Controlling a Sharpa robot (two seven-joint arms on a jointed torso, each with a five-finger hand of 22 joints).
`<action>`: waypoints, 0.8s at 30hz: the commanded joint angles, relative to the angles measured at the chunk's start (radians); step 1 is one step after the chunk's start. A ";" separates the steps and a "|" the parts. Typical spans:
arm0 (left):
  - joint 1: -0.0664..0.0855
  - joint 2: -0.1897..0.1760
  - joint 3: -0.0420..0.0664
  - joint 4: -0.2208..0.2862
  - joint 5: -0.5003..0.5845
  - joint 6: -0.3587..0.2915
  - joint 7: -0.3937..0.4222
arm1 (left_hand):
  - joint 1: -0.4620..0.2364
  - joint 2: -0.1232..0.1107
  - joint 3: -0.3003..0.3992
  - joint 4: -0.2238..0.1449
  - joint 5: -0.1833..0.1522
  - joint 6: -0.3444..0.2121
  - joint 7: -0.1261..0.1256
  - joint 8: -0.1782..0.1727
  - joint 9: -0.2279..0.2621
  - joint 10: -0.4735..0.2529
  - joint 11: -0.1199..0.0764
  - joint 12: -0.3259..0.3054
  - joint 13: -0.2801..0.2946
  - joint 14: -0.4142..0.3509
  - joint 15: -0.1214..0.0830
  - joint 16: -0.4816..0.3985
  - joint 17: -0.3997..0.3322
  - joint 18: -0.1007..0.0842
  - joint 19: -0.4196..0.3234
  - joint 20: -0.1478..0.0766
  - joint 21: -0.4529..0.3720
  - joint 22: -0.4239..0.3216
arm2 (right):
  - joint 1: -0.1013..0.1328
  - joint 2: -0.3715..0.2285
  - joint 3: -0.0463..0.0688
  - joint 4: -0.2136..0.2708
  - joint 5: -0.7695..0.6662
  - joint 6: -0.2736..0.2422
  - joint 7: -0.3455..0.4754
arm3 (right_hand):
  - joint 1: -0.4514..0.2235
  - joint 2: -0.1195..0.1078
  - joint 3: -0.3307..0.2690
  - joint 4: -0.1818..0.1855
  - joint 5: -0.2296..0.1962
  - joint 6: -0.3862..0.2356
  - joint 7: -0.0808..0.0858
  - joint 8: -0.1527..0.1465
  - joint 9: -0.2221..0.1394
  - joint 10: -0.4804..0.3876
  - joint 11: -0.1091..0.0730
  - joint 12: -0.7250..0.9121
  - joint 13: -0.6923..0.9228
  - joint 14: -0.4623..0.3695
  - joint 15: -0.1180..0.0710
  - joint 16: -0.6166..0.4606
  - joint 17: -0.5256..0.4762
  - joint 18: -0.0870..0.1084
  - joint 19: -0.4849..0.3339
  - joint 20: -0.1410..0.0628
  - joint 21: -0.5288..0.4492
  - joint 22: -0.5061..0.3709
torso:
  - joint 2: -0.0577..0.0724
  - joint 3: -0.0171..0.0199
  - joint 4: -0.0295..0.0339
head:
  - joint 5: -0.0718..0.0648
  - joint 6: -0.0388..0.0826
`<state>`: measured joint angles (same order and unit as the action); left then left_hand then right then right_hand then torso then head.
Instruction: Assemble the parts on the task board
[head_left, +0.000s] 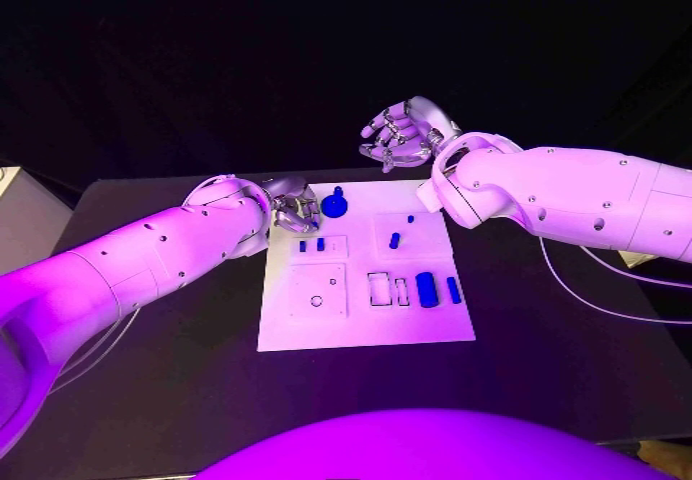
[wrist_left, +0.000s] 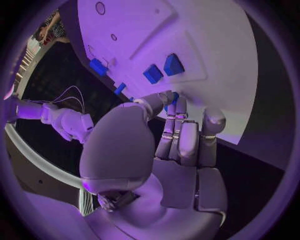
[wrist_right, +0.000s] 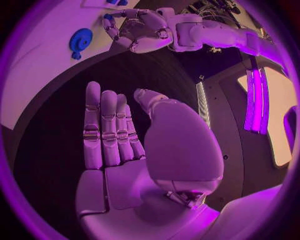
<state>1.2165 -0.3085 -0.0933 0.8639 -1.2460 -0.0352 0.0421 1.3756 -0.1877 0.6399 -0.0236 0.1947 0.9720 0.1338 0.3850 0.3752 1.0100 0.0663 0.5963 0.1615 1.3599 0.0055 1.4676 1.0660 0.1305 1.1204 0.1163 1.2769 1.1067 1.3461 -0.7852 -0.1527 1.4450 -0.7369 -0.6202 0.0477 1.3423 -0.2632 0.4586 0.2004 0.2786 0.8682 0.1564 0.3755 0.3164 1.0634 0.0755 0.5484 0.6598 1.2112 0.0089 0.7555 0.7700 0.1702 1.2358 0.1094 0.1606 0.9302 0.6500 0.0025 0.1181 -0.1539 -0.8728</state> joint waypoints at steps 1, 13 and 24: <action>-0.007 0.007 -0.004 -0.005 -0.009 0.016 -0.002 | -0.006 0.003 -0.004 -0.003 0.002 0.000 0.002 0.000 0.002 0.004 0.003 -0.010 -0.002 0.001 0.002 0.002 -0.005 -0.004 0.003 -0.003 0.000 -0.005 | 0.000 0.001 0.000 0.002 -0.004 0.014 0.003 | -0.009 0.004 0.004 -0.005 0.002 0.006 -0.001 0.007 0.001 0.006 -0.002 -0.006 0.000 -0.003 -0.003 -0.003 -0.001 0.012 0.006 0.001 -0.005 -0.001 | 0.000 0.0003 -0.0009 | -0.001 0.000; -0.013 0.013 -0.007 -0.013 -0.006 0.028 -0.005 | -0.007 0.005 -0.004 -0.005 0.001 -0.012 0.009 -0.020 0.001 -0.005 0.011 -0.034 -0.006 -0.010 0.008 -0.004 -0.024 -0.004 -0.001 0.000 -0.003 -0.008 | 0.000 0.000 0.000 0.004 -0.005 0.021 -0.003 | -0.009 0.004 0.004 -0.005 0.002 0.006 -0.001 0.007 0.001 0.006 -0.002 -0.007 -0.001 -0.003 -0.003 -0.003 -0.001 0.012 0.006 0.001 -0.005 -0.002 | -0.001 0.0012 0.0006 | -0.004 0.000; -0.013 0.006 -0.007 -0.008 -0.006 0.031 -0.015 | -0.013 -0.007 -0.007 -0.012 0.004 -0.056 0.018 -0.064 -0.006 -0.018 0.021 -0.062 -0.008 -0.024 0.018 -0.009 -0.044 0.000 -0.021 0.009 -0.016 -0.025 | 0.000 -0.002 0.000 0.002 -0.005 0.020 -0.002 | -0.011 0.002 0.003 -0.006 0.001 0.005 0.000 0.006 0.001 0.006 -0.001 -0.009 -0.005 -0.004 -0.003 -0.006 -0.002 0.012 0.006 0.001 -0.007 -0.005 | -0.001 -0.0001 0.0001 | -0.003 0.000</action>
<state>1.2094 -0.3023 -0.0974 0.8531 -1.2452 -0.0338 0.0411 1.3677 -0.1955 0.6331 -0.0304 0.1950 0.9215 0.1516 0.3255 0.3714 0.9935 0.0825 0.5374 0.1543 1.3418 0.0236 1.4637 1.0229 0.1306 1.1059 0.1233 1.2644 1.0819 1.3462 -0.7864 -0.1527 1.4464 -0.7372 -0.6117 0.0415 1.3423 -0.2632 0.4614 0.1976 0.2786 0.8682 0.1564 0.3755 0.3161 1.0649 0.0770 0.5442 0.6558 1.2112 0.0089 0.7556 0.7701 0.1702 1.2358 0.1094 0.1563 0.9263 0.6487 0.0030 0.1187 -0.1577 -0.8728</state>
